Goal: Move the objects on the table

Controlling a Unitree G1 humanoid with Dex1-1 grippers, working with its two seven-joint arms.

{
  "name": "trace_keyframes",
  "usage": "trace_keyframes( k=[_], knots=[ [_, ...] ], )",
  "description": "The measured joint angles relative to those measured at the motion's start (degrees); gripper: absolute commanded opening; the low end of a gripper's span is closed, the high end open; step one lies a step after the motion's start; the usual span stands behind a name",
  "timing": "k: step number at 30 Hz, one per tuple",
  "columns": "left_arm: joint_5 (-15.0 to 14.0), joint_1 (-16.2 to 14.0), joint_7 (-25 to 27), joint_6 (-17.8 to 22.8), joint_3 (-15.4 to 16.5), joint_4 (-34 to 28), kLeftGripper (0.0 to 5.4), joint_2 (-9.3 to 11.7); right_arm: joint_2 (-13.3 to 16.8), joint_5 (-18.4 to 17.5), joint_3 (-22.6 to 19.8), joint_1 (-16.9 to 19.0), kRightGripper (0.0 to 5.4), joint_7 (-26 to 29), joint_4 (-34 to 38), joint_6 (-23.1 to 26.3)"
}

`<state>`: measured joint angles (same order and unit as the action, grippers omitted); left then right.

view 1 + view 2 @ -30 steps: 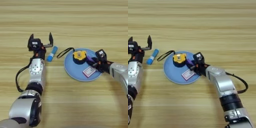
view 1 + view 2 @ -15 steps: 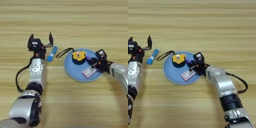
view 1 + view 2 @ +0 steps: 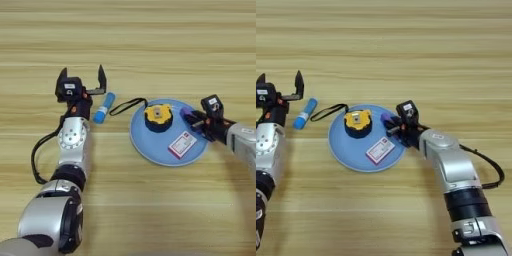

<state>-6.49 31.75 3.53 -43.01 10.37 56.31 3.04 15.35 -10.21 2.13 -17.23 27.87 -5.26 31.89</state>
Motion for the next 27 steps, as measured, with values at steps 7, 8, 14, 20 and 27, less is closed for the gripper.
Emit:
trace_keyframes(
  k=[7, 8, 14, 20, 27],
  knots=[
    [0.0, 0.0, -0.1, 0.0, 0.0, 0.0, 5.4, 0.0, -0.5, -1.7, -1.4, 0.3, 0.79, -0.4, 2.1, 0.1],
    [0.0, 0.0, -0.1, 0.0, 0.0, 0.0, 5.4, 0.0, -0.5, -1.9, -1.6, 0.4, 0.79, -0.5, 2.5, 0.2],
    [0.2, 0.0, -0.3, 0.0, -0.1, -0.1, 5.4, -0.1, -0.4, -3.6, -3.4, 2.2, 0.79, -1.3, 7.1, 1.5],
    [0.8, -0.1, -0.6, 0.0, -0.4, -0.1, 5.4, -0.2, 0.4, -5.4, -7.0, 4.1, 0.79, -1.8, 10.5, 2.5],
    [1.4, -0.1, -0.9, 0.0, -0.4, -0.2, 5.4, -0.2, 1.0, -6.8, -10.8, 7.4, 0.79, -2.7, 11.1, 2.4]
  ],
)
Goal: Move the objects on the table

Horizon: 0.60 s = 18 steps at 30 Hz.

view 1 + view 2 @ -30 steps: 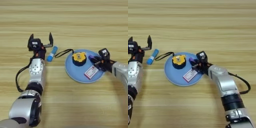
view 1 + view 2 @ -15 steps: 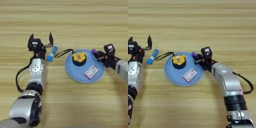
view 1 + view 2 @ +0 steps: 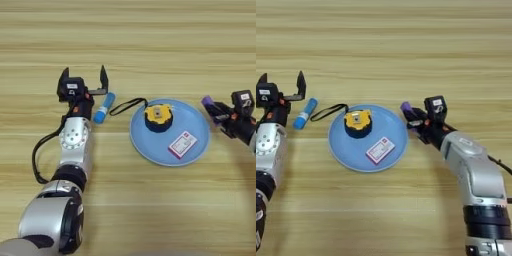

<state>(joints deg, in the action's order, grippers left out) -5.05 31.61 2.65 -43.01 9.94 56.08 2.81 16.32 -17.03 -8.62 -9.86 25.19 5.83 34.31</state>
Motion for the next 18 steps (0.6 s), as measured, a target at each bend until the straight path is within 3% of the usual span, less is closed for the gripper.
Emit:
trace_keyframes(
  k=[7, 18],
  knots=[
    [0.0, -0.1, -0.1, 0.0, 0.0, -0.3, 5.4, 0.0, 0.3, -0.8, -2.4, 1.4, 0.79, -0.8, -0.9, -0.2],
    [0.0, -0.2, -0.1, 0.0, 0.0, -0.4, 5.4, 0.0, -0.7, -2.5, -2.6, 2.5, 0.79, -0.9, -5.8, -1.3]
  ],
)
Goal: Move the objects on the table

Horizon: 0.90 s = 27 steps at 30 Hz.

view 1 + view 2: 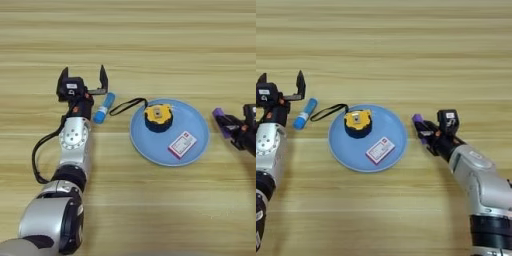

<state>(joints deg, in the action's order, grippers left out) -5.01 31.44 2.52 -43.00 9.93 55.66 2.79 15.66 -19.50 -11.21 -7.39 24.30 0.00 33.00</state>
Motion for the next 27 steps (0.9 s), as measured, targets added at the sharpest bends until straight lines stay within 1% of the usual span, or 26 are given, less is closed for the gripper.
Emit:
trace_keyframes(
  k=[3, 10, 11, 13, 14, 15, 20, 27],
  knots=[
    [0.0, 0.0, 0.0, 0.0, 0.0, 0.0, 5.4, 0.0, -0.3, -0.2, 0.1, 0.1, 0.79, 0.0, -1.8, -0.2],
    [0.0, 0.0, 0.0, 0.0, 0.0, 0.0, 5.4, 0.0, -0.4, -0.4, 0.1, -0.5, 0.79, 0.3, -5.7, -3.5],
    [0.0, 0.0, 0.0, 0.0, 0.0, 0.0, 5.4, 0.0, -0.4, -0.4, 0.1, -0.8, 1.08, 0.5, -6.4, -3.9],
    [0.0, -0.1, 0.0, 0.0, 0.0, 0.0, 5.4, 0.0, -0.4, -0.3, 0.1, -1.2, 1.27, 0.5, -7.6, -4.8],
    [0.0, -0.1, 0.0, 0.0, 0.0, 0.0, 5.4, 0.0, -0.4, -0.3, 0.1, -1.2, 1.27, 0.2, -8.6, -4.8],
    [0.0, -0.1, 0.0, 0.0, 0.0, 0.0, 5.4, 0.0, -0.4, -0.3, 0.1, -1.2, 1.48, 0.2, -8.9, -5.3],
    [0.0, -0.1, 0.0, 0.0, 0.0, -0.1, 5.4, 0.0, 0.0, -0.1, 0.3, -1.2, 1.96, 0.0, -9.2, -6.2],
    [0.0, -0.1, 0.0, 0.0, 0.0, -0.1, 5.4, 0.0, 0.1, -0.4, 0.1, -1.2, 2.83, 0.0, -8.8, -6.2]
  ],
)
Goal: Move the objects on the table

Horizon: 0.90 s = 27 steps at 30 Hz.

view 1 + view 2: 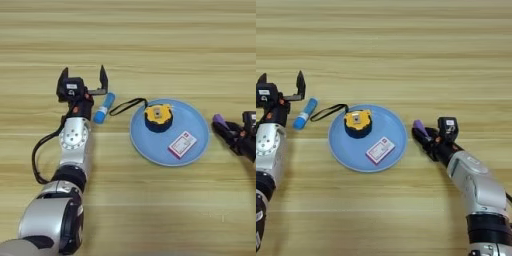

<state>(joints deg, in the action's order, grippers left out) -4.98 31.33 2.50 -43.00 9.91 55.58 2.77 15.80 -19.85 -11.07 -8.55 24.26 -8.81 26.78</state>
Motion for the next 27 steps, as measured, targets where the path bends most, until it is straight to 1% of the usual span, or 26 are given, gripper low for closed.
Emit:
trace_keyframes(
  k=[3, 5, 6, 8, 12, 14, 24, 27],
  knots=[
    [0.0, 0.0, 0.0, 0.0, 0.0, 0.0, 5.4, 0.0, 0.1, -0.1, -0.1, 0.2, 3.19, 0.0, 0.5, 0.2],
    [0.0, 0.0, 0.0, 0.0, 0.0, 0.0, 5.4, 0.0, 0.2, -0.5, -0.7, 0.4, 3.34, -0.1, 0.8, 0.3],
    [0.0, 0.0, 0.0, 0.0, 0.0, 0.0, 5.4, 0.0, 0.2, -0.7, -1.0, 0.4, 3.52, -0.1, 0.8, 0.3],
    [0.0, 0.0, 0.0, 0.0, 0.0, 0.0, 5.4, 0.0, 0.2, -0.8, -1.3, 0.4, 3.63, -0.1, 0.9, 0.3],
    [0.0, 0.0, 0.0, 0.0, 0.0, 0.0, 5.4, 0.0, 0.4, -1.0, -1.8, 0.4, 4.06, -0.1, 1.5, 0.4],
    [0.0, 0.0, 0.0, 0.0, 0.0, 0.0, 5.4, 0.0, 0.4, -1.0, -1.9, 0.4, 4.38, -0.1, 1.8, 0.4],
    [0.0, 0.0, 0.0, 0.0, 0.0, 0.0, 5.4, 0.0, 1.1, -1.3, -3.3, -0.1, 5.39, -0.2, 0.5, 0.7],
    [0.1, 0.0, 0.0, 0.0, 0.0, 0.0, 5.4, 0.0, 1.2, -1.3, -3.4, -0.2, 5.39, -0.2, -0.1, 0.5]
  ],
)
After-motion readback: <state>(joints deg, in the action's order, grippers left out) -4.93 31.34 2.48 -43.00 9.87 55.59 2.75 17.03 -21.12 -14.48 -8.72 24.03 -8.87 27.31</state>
